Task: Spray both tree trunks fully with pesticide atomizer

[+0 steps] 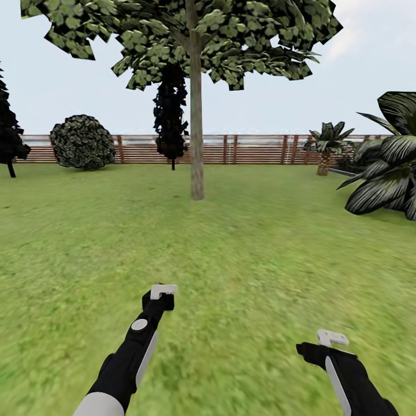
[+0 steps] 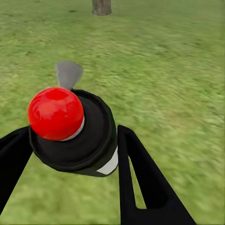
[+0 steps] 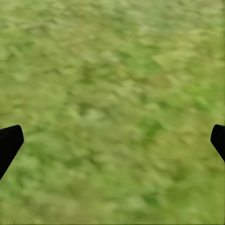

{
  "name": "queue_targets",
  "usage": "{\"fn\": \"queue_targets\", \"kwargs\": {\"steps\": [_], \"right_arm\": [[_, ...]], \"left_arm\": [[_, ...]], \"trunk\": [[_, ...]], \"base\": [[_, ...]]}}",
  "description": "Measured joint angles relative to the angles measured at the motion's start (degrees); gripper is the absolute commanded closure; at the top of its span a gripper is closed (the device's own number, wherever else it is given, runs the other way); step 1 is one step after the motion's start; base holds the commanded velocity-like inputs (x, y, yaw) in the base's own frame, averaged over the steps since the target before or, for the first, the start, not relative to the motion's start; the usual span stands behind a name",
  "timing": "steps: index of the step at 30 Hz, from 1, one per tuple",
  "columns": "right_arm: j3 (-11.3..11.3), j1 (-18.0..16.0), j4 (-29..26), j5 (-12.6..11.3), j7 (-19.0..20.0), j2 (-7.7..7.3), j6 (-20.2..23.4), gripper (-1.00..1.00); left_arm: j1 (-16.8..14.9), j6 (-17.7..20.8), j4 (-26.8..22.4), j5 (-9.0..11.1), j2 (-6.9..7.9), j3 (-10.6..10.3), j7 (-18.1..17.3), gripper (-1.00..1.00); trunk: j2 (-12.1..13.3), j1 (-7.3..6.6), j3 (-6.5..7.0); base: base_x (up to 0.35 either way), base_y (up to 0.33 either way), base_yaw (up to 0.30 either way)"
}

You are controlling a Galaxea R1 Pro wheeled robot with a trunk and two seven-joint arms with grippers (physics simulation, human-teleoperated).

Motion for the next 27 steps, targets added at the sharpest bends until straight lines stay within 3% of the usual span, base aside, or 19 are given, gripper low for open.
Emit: {"fn": "queue_targets", "kwargs": {"steps": [7,27], "right_arm": [[0.0,0.0,0.0,0.0,0.0,0.00,0.1,-1.00],[0.0,0.0,0.0,0.1,0.0,0.00,0.1,-1.00]], "left_arm": [[0.0,0.0,0.0,0.0,0.02,0.0,0.0,1.00],[0.0,0.0,0.0,0.0,0.03,0.0,0.0,1.00]], "trunk": [[0.0,0.00,0.00],[0.0,0.00,0.00]], "base": [[0.337,0.000,-0.112],[0.337,0.000,-0.002]]}}
